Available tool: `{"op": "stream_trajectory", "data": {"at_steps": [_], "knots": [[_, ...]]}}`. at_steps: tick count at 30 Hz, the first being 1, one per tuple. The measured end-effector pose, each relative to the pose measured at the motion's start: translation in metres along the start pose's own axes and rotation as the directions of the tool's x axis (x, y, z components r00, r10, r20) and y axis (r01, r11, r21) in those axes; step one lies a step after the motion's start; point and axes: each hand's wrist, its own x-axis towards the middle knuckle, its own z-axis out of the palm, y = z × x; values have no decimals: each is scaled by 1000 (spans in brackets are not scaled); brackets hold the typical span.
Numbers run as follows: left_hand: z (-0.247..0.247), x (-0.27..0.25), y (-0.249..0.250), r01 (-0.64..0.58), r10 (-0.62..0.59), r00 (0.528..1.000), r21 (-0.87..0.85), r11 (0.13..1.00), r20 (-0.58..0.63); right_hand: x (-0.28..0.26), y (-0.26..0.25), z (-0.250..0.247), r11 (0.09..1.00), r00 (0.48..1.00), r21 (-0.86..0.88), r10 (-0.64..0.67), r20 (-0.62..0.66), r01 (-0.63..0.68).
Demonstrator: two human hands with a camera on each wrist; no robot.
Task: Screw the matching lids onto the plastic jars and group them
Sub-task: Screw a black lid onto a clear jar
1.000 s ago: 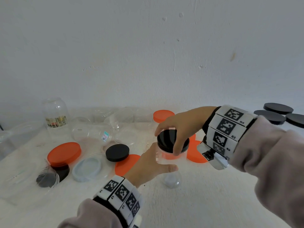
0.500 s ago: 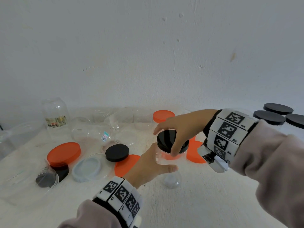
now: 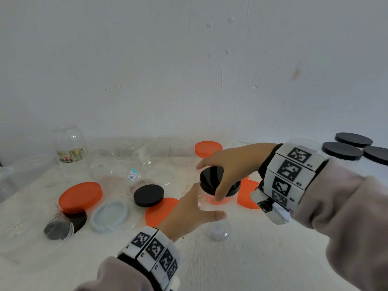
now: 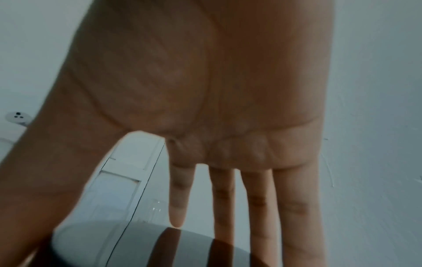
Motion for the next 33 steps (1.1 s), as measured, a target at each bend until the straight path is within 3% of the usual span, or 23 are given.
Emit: {"op": "stream_trajectory", "data": {"at_steps": [4, 10, 15, 19, 26, 31, 33], "knots": [[0, 0, 0, -4, 4, 1000, 9, 1000, 5, 1, 1, 0, 999, 998, 17, -33, -57, 34], [0, 0, 0, -19, 19, 1000, 18, 1000, 7, 7, -3, 11, 997, 986, -50, 47, -160, -55], [1, 2, -2, -6, 6, 1000, 21, 1000, -4, 2, 2, 2, 1000, 1000, 17, 2, 0, -2], [2, 3, -2, -4, 4, 1000, 18, 1000, -15, 0, 4, 0, 998, 998, 38, -56, -41, 57], [2, 2, -3, -16, 16, 1000, 14, 1000, -1, 6, -1, 8, 998, 992, -51, 34, -125, -40], [5, 2, -3, -35, 34, 999, -34, 999, -22, 1, 2, -1, 999, 1000, -40, -13, -2, 13], [6, 3, -3, -42, 41, 999, -46, 998, -22, 0, 2, -2, 999, 999, -36, -36, -9, 36]]}}
